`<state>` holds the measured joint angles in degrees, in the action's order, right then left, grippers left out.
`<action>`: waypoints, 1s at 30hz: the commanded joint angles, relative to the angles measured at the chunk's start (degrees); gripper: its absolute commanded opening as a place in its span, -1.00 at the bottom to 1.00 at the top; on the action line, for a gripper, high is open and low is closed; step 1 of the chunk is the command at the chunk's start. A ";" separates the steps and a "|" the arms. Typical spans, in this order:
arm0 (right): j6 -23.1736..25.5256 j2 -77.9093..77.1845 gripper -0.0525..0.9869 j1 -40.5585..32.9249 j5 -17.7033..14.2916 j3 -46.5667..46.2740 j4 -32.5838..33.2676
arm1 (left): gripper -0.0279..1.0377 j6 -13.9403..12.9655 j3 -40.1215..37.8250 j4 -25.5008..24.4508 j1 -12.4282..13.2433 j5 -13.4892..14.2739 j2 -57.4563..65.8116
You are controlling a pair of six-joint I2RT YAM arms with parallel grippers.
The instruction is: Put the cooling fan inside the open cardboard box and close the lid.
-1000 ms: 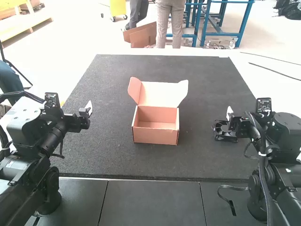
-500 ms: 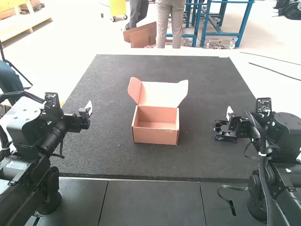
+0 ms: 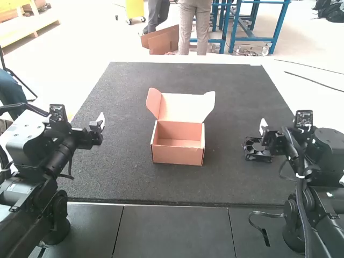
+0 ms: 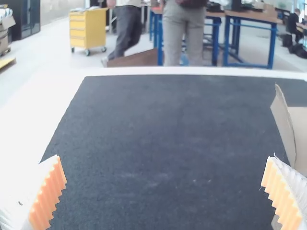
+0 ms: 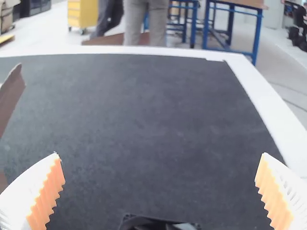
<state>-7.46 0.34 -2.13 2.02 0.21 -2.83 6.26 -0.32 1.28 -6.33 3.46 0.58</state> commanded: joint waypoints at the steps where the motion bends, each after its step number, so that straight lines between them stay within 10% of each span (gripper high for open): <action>1: 1.58 -0.43 0.85 0.02 -0.97 -0.21 -3.15 | 0.87 -0.37 0.40 1.97 0.61 1.02 -0.58; 20: 2.37 12.58 0.85 0.11 -2.55 14.12 -9.83 | 0.87 -0.64 -13.92 8.48 0.70 3.57 12.87; 30: 6.94 31.74 0.85 0.11 -3.69 29.06 5.20 | 0.87 -0.72 -21.66 2.76 0.70 4.09 29.04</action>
<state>-3.51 28.16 -2.13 -0.64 25.36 0.73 6.24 -17.28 5.15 -6.22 6.72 27.83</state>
